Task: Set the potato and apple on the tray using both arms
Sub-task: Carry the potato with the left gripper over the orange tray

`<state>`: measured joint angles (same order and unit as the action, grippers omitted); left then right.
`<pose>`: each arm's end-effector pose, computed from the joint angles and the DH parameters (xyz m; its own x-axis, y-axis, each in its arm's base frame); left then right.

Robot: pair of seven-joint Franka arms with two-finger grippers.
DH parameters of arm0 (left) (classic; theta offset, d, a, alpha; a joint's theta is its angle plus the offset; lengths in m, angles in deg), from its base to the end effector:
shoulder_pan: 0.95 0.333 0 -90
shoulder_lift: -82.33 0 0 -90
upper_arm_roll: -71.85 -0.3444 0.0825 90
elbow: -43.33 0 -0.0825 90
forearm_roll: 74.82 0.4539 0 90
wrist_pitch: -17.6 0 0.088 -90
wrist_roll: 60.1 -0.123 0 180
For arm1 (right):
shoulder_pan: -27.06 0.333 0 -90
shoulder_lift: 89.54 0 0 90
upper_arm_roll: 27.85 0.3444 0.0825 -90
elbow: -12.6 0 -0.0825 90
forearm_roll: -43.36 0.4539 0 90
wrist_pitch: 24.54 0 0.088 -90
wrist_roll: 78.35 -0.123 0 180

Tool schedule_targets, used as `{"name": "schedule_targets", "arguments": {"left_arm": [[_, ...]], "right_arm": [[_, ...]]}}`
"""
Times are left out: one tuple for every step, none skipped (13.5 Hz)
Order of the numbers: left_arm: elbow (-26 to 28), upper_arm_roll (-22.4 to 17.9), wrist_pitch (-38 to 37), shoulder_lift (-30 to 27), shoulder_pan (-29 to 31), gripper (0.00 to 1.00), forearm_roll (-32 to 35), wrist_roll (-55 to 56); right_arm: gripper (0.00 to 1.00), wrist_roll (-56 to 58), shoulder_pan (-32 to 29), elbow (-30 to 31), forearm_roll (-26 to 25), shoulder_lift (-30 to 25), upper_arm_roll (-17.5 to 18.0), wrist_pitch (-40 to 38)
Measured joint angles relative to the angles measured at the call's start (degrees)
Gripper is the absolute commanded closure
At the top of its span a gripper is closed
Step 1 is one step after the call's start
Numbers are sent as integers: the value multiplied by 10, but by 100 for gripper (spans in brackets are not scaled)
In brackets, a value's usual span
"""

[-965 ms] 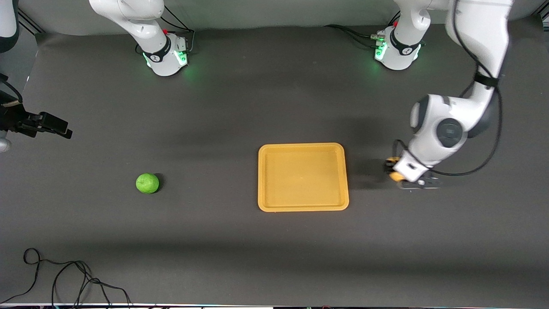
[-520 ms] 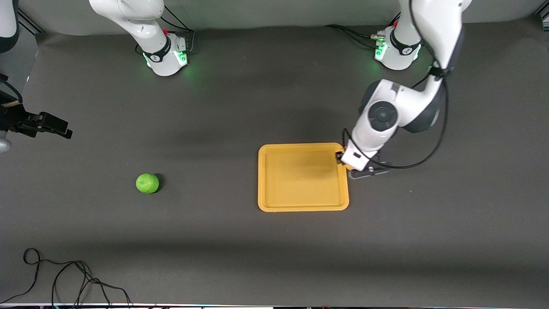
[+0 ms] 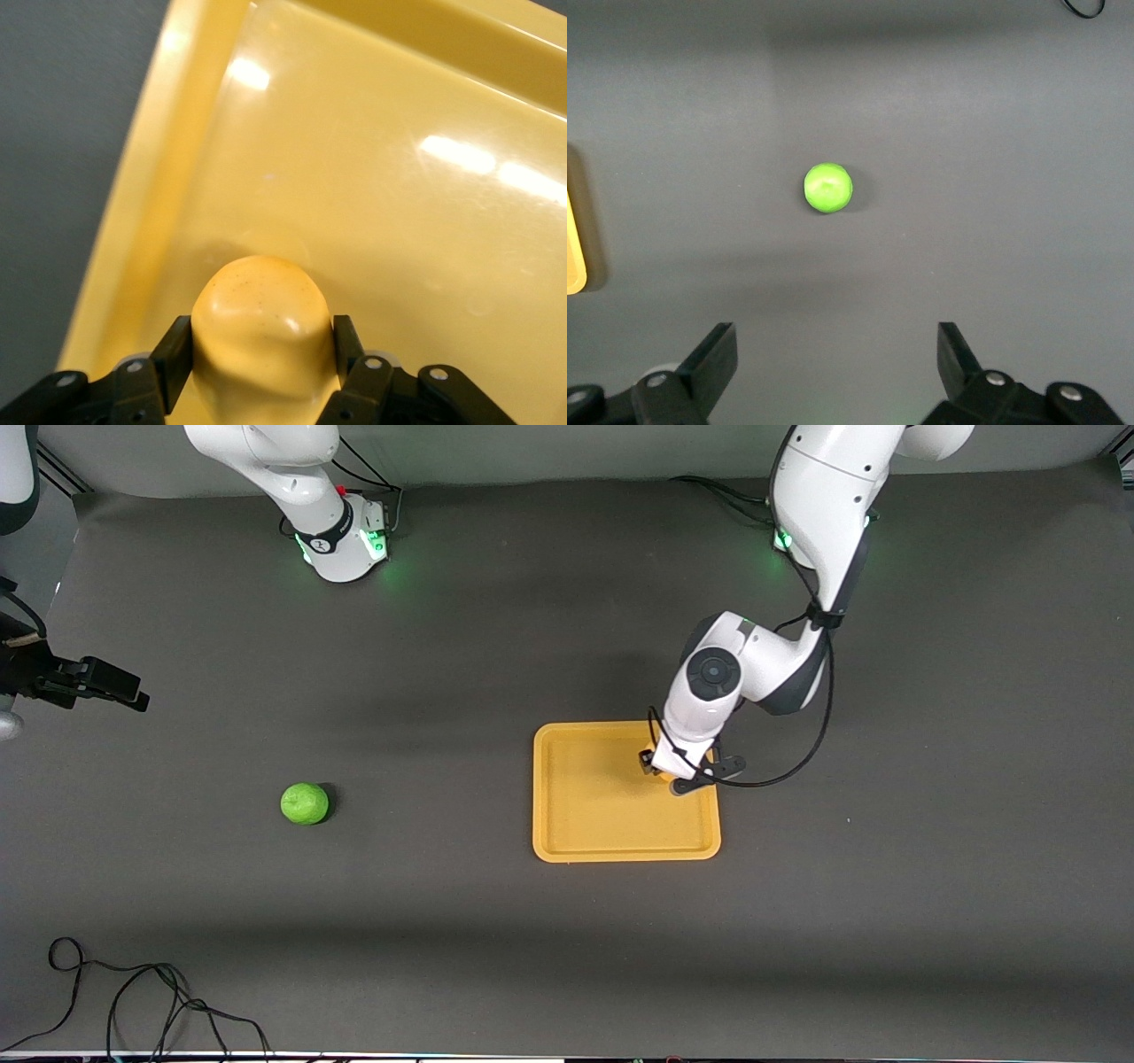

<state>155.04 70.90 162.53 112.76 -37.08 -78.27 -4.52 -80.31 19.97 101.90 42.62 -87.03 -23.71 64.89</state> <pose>0.5584 -0.3936 0.1619 0.9202 0.3914 0.0037 0.3906 -0.9189 0.0559 0.6356 -0.0353 0.6151 0.9955 -0.0856 -0.0411 -0.0852 -0.9963 0.0112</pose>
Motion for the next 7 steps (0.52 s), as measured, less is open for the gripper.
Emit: {"name": "schedule_targets", "arguments": {"left_arm": [[-7,0,0,5,-4,66,0,8],[-10,0,0,9,-5,66,0,10],[-13,-1,0,13,-5,66,0,10],[-13,-1,0,13,-5,66,0,10],[-13,-1,1,13,-5,66,0,10],[-13,-1,3,13,-5,61,0,10],[-13,-2,5,14,-5,16,0,10]], "right_arm": [[0,0,0,0,0,0,0,0],[0,0,0,0,0,0,0,0],[0,0,0,0,0,0,0,0],[0,0,0,0,0,0,0,0],[0,0,0,0,0,1,0,0],[0,0,0,0,0,1,0,0],[0,0,-1,0,0,1,0,0]]}}
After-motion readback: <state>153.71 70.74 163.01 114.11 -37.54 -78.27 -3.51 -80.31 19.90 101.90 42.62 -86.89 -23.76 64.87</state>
